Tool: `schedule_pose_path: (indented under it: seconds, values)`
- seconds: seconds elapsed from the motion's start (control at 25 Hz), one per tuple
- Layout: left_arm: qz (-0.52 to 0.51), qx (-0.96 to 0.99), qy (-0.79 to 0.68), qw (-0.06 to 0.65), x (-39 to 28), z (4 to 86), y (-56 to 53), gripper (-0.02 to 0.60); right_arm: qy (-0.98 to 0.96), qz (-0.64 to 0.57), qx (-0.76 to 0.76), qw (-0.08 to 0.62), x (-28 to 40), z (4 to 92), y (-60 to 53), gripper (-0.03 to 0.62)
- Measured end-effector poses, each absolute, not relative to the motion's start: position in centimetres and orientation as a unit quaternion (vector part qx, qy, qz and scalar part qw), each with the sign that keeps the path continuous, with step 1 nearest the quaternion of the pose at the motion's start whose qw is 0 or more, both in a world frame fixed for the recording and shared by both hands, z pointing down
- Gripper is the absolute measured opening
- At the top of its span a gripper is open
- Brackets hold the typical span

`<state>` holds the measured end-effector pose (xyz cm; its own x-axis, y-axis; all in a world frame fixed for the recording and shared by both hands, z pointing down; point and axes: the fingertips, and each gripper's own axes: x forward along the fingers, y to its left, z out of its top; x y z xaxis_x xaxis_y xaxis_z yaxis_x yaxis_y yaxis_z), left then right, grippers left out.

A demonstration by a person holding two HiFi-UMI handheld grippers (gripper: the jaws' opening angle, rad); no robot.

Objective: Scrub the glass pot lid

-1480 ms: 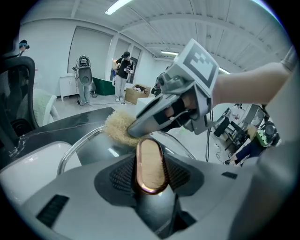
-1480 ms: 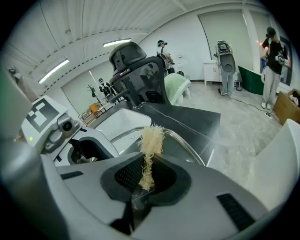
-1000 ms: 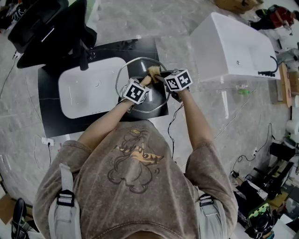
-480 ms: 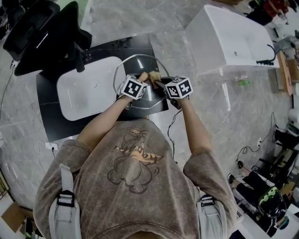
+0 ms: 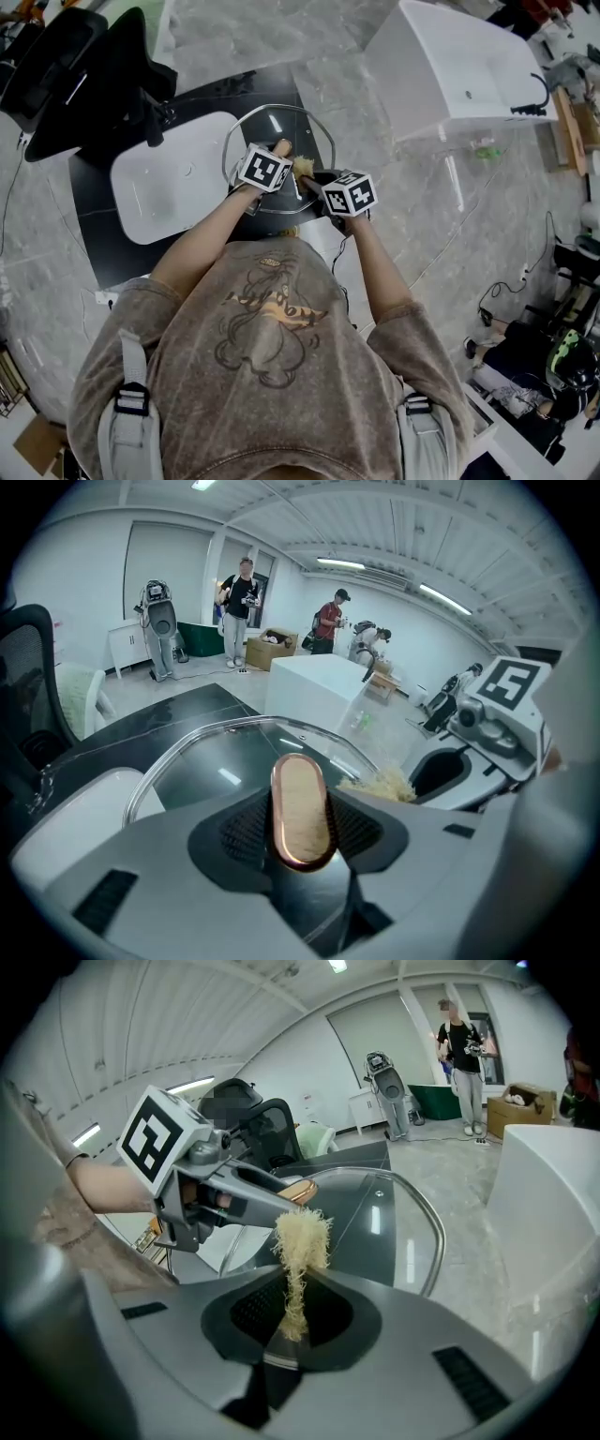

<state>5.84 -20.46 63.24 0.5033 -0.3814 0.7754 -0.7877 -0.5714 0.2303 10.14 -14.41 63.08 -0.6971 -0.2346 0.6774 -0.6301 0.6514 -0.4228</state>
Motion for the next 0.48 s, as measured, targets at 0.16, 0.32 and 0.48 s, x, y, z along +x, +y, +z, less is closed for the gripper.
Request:
schedule_pose_path:
  seconds: [0.16, 0.32, 0.48]
  values:
    - [0.348, 0.815, -0.358, 0.294, 5.8, 63.3, -20.4, 0.188, -0.858, 0.337, 0.251, 0.296, 9.1, 63.3, -12.6, 0.046]
    - [0.351, 0.815, -0.357, 0.294, 5.8, 63.2, -20.4, 0.187, -0.861, 0.332, 0.250, 0.293, 7.5, 63.4, -10.9, 0.045]
    - [0.355, 0.814, -0.354, 0.294, 5.8, 63.1, -20.4, 0.187, -0.856, 0.343, 0.265, 0.281, 6.9, 63.4, -10.6, 0.044]
